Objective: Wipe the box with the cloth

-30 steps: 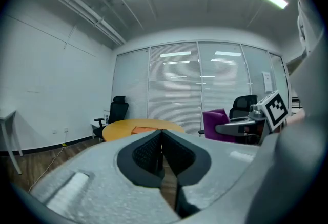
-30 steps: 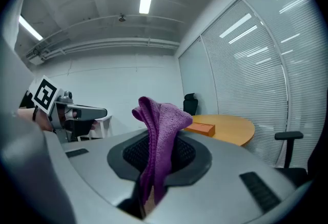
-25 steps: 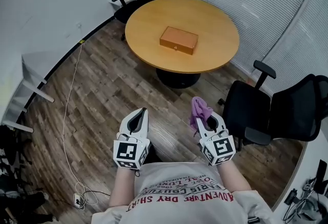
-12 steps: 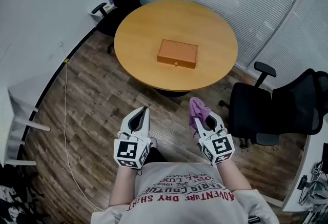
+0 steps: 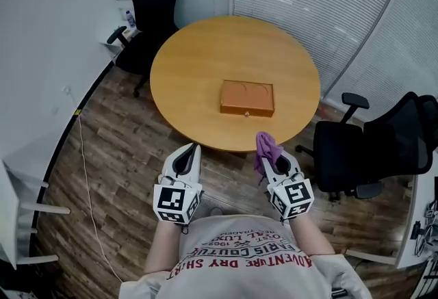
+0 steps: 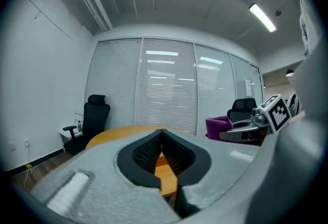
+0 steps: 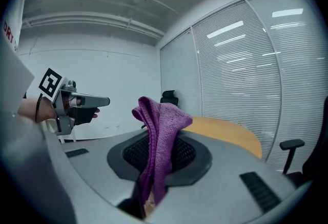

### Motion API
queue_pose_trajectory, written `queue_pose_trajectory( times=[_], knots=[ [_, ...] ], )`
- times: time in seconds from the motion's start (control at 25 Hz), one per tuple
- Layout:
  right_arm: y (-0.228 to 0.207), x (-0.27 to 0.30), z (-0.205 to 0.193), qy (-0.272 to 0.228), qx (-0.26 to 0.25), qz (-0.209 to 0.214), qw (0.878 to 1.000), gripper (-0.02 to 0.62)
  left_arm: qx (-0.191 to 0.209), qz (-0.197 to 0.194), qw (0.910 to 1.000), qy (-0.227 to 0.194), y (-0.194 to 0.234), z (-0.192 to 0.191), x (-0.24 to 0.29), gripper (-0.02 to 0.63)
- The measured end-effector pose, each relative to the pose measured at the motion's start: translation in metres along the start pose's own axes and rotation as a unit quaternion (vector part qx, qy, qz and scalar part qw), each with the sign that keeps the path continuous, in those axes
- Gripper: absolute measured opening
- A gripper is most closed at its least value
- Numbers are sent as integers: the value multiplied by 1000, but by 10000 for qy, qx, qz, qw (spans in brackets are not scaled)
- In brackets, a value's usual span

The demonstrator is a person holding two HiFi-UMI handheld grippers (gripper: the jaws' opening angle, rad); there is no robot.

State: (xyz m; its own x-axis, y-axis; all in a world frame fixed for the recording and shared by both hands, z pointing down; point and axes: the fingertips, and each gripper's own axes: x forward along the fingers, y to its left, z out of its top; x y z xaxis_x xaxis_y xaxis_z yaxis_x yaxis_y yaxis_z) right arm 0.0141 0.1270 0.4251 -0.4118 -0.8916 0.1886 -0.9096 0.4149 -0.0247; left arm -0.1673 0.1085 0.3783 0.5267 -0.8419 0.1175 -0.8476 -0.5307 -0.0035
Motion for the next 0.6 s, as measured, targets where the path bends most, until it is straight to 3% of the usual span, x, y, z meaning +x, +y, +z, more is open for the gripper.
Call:
queue_pose_trajectory(
  times=[0.24, 0.6],
  knots=[
    [14, 42, 7, 54, 197, -224, 9995, 77, -33, -134, 9999, -31, 48, 6, 14, 9],
    [2, 78, -13, 418, 328, -289, 9982, 78, -273, -184, 9991, 249, 67, -23, 45, 9]
  ],
)
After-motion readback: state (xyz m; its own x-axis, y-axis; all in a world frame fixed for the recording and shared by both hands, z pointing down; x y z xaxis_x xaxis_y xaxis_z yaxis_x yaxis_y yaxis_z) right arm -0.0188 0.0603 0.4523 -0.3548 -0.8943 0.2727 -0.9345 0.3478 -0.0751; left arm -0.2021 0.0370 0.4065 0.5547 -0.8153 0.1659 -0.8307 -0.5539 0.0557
